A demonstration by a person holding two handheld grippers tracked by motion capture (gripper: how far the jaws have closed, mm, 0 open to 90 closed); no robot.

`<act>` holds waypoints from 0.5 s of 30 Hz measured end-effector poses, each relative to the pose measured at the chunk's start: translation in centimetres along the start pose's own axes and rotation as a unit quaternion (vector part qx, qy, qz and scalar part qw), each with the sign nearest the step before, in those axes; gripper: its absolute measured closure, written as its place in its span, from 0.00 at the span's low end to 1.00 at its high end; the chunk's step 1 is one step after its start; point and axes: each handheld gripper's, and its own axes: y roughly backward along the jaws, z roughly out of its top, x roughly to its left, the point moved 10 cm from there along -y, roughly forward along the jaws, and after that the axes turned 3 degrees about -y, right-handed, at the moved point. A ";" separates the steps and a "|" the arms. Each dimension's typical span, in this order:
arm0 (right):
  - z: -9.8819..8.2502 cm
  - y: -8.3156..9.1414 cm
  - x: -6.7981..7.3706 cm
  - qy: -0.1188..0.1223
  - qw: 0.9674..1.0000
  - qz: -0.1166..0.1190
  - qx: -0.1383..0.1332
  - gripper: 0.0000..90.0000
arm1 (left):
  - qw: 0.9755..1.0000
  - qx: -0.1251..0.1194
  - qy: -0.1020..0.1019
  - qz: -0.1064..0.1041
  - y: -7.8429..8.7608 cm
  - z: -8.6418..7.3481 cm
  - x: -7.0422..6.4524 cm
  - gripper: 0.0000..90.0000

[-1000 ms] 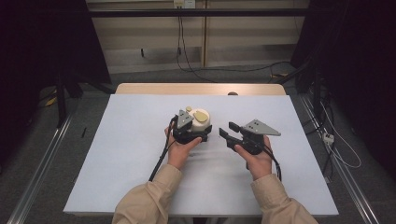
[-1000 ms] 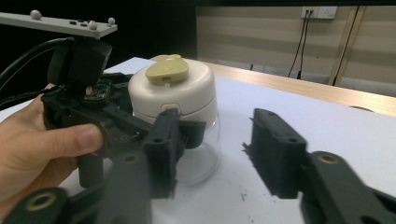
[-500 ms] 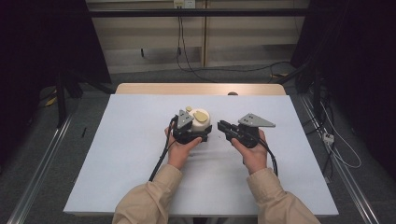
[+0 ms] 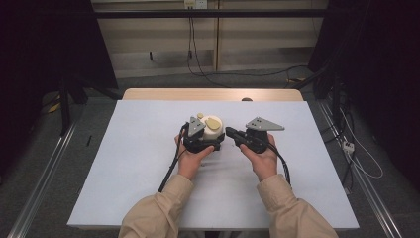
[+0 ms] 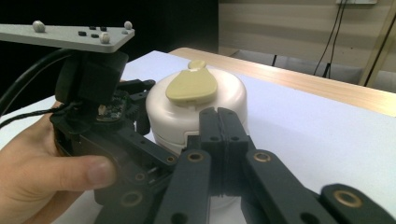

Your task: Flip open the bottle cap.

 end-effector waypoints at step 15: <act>-0.2 -1.3 0.4 0.012 1.000 0.001 0.022 1.00 | 1.000 0.001 0.002 0.002 0.0 0.0 0.0 0.07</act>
